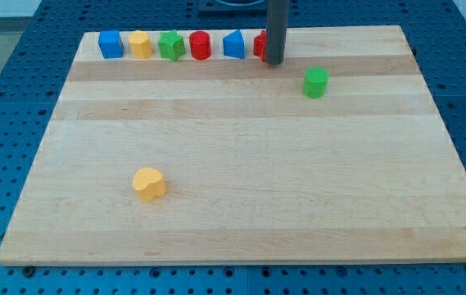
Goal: Push the green circle towards red star
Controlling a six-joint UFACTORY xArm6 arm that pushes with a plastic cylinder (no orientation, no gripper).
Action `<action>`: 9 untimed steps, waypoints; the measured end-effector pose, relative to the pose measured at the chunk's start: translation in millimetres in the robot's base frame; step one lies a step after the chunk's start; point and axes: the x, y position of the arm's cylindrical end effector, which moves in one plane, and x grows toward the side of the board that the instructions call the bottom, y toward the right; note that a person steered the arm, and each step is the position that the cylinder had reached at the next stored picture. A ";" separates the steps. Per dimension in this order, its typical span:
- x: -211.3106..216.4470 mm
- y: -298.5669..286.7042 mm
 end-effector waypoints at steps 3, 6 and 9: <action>78.5 -20.9; 97.8 70.2; 78.2 37.3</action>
